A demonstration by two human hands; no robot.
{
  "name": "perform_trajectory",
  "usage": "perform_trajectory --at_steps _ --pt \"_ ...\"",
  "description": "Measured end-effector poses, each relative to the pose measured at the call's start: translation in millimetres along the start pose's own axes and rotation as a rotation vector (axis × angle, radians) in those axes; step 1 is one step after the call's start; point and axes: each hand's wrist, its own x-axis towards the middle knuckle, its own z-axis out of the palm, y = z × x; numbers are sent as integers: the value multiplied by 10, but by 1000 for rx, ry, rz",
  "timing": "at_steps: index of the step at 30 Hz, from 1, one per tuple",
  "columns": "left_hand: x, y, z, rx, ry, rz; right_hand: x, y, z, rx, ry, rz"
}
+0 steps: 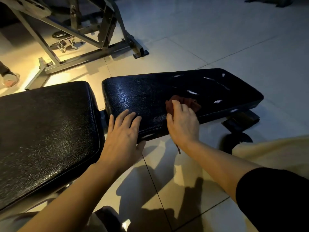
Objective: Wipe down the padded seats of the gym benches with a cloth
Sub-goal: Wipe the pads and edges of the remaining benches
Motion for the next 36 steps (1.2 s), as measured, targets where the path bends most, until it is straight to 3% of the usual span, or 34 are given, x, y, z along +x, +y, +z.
perform_trajectory --at_steps 8,12,14,21,24,29,34,36 --pt "-200 -104 -40 -5 6 -42 -367 -601 60 53 15 -348" --pt "-257 -81 -56 4 -32 -45 -304 -452 -32 18 -66 -492" --pt "-254 -61 -66 21 -50 -56 -270 -306 -122 -36 -117 -481" --pt "-183 78 -135 1 -78 -41 -131 145 -423 -303 -180 -171" --pt "-143 135 -154 1 -75 -17 -60 21 -550 -118 -139 -91" --pt "-103 170 -191 -23 -31 -42 105 -426 -605 47 6 -206" --pt "-136 67 -267 -48 10 -161 116 -702 -340 159 -356 -298" --pt "-139 -8 -290 -56 13 -193 91 -669 -289 145 -317 -345"
